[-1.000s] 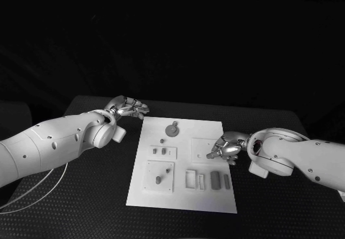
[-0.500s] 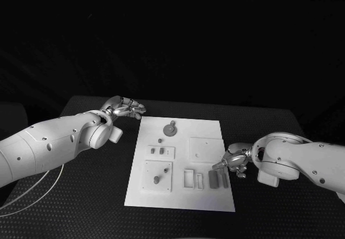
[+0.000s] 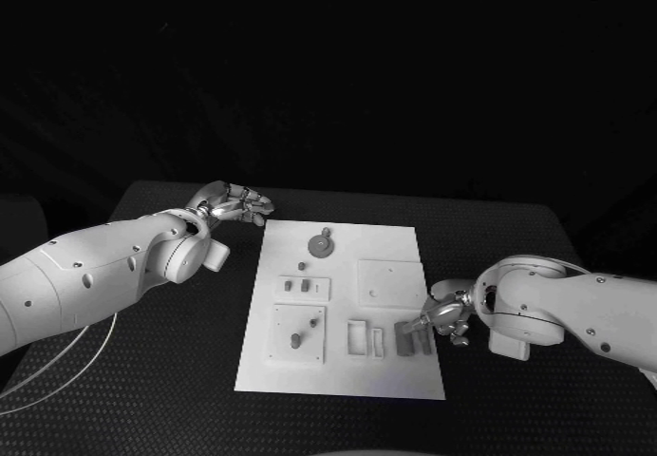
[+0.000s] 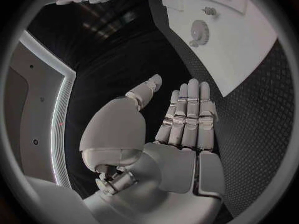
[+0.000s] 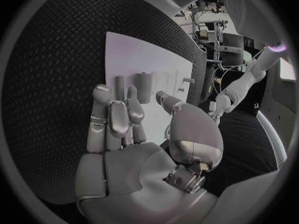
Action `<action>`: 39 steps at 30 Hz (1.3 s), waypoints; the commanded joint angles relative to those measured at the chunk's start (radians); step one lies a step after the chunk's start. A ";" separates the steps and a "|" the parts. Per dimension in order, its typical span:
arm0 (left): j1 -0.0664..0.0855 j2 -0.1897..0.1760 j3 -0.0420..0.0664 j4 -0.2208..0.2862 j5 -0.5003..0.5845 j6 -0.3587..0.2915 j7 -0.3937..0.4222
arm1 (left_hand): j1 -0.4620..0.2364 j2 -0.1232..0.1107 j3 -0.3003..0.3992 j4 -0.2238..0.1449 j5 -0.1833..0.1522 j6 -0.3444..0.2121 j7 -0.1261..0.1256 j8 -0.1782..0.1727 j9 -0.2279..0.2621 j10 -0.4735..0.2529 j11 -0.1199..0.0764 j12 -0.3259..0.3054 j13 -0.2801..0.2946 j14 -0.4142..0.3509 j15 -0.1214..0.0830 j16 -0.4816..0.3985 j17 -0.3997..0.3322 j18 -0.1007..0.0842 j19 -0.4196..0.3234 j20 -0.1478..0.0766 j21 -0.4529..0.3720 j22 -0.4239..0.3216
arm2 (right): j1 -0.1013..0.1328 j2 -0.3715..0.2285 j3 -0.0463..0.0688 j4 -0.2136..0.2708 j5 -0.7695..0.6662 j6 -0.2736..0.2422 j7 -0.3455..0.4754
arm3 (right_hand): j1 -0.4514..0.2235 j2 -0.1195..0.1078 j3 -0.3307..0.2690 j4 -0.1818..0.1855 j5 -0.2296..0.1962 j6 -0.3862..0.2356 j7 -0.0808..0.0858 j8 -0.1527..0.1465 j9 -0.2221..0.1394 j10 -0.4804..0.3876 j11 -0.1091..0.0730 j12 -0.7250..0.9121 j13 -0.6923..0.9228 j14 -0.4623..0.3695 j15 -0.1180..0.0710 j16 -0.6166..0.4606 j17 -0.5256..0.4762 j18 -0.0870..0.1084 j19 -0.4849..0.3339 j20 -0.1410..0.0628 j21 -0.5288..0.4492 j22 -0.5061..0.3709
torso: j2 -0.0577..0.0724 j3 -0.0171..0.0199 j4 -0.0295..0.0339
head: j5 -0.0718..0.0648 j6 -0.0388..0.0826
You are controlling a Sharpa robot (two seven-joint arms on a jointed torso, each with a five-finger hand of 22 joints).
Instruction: Assemble the parts on the task board
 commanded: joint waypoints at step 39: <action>0.002 -0.006 0.000 0.007 0.004 0.017 0.007 | -0.009 0.001 -0.001 0.009 -0.004 -0.008 -0.002 0.004 0.001 -0.008 -0.002 0.002 -0.002 0.004 0.001 -0.010 0.006 -0.006 0.003 0.002 -0.001 -0.002 | -0.041 0.127 -0.023 -0.042 -0.127 -0.043 0.017 | 0.015 0.006 -0.009 -0.028 0.000 -0.024 0.017 -0.033 0.000 -0.021 0.011 -0.025 -0.016 -0.012 0.009 0.002 -0.027 0.020 -0.019 -0.002 0.018 0.022 | 0.000 -0.0006 0.0012 | 0.002 -0.012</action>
